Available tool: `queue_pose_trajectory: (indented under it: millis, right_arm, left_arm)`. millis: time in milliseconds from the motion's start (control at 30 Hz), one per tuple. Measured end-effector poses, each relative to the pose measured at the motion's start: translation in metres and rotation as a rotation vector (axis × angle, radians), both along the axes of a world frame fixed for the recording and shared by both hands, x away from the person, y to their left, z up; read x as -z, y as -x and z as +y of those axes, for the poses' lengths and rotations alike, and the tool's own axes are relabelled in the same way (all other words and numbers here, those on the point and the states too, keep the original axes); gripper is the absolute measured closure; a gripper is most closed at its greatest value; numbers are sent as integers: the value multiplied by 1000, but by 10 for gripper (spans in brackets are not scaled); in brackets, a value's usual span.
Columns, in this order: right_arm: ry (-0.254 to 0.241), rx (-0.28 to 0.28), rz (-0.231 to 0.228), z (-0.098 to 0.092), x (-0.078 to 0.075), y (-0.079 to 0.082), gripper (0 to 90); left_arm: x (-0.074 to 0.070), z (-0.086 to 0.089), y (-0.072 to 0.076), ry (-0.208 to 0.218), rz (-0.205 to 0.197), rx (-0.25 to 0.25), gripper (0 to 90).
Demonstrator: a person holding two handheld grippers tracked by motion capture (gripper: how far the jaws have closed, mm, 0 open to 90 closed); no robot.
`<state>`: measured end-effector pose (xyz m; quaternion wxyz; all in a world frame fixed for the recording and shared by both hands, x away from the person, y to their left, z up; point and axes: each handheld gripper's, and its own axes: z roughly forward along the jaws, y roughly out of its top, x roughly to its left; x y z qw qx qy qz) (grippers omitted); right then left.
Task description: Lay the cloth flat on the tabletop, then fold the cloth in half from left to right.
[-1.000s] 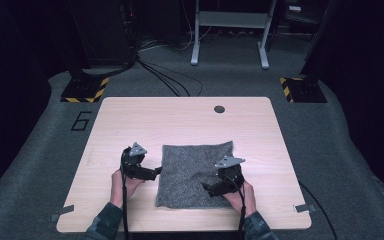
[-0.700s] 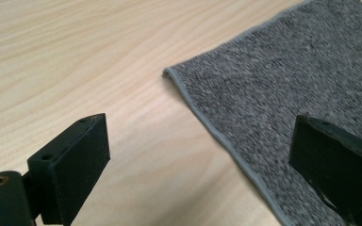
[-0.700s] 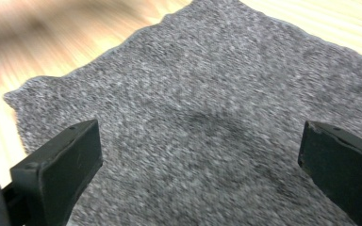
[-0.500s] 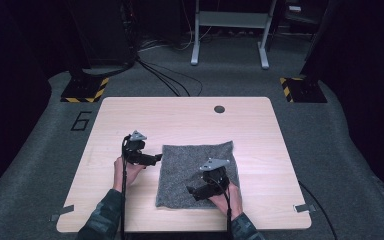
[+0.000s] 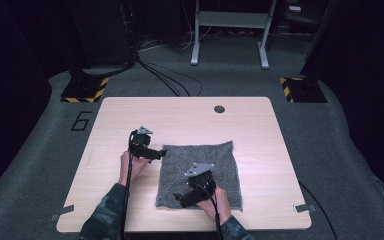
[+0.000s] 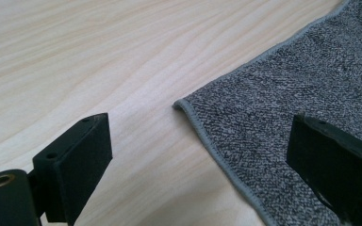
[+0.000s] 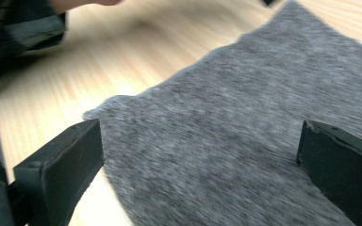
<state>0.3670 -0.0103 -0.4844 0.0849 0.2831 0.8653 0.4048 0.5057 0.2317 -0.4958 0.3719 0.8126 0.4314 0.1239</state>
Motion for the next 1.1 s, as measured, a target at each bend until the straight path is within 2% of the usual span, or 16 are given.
queue_pose_trajectory:
  millis: [133, 167, 233, 267, 400, 433, 467, 500, 533, 667, 700, 733, 767, 867, 900, 1100]
  right_arm:
    - [8, -40, 29, 19, 3, 5, 19]
    - [7, -50, 28, 23, 2, 6, 24]
    - [35, -91, 10, 37, 0, 10, 47]
    - [33, -91, -3, 43, 0, 13, 77]
    - [56, -98, 2, 57, 4, 16, 198]
    - [73, -121, 2, 64, 8, 20, 272]
    - [73, -121, 2, 64, 8, 20, 272]
    - [106, -125, -3, 71, 11, 23, 350]
    - [106, -125, -3, 71, 11, 23, 350]
    - [148, -139, -17, 77, 16, 26, 535]
    - [159, -141, -5, 78, 17, 28, 572]
    - [170, -137, -6, 80, 20, 28, 659]
    - [170, -137, -6, 80, 20, 28, 659]
    - [174, -134, -17, 81, 22, 28, 763]
    - [184, -134, -10, 82, 24, 29, 820]
    - [178, -145, -4, 81, 27, 27, 880]
  left_arm:
    - [1, -5, -8, 24, 21, 3, 84]
    - [0, -6, -13, 7, 22, 10, 91]
    - [1, -7, -20, 12, 33, 4, 116]
    - [3, -8, -21, 32, 42, -4, 131]
    - [14, -13, -24, 22, 73, 1, 165]
    - [16, -14, -25, 8, 74, 7, 198]
    - [17, -15, -25, 2, 72, 1, 198]
    - [17, -16, -25, 2, 67, -5, 246]
    - [17, -16, -25, -2, 59, -5, 246]
    - [16, -19, -24, -36, 40, 6, 367]
    - [17, -20, -23, -28, 33, 3, 408]
    - [17, -21, -22, -36, 25, 9, 476]
    - [17, -22, -21, -42, 13, 7, 476]
    - [19, -24, -17, -39, -1, 20, 577]
    - [19, -25, -16, -35, -8, 25, 646]
    - [21, -29, -15, -34, -24, 32, 796]
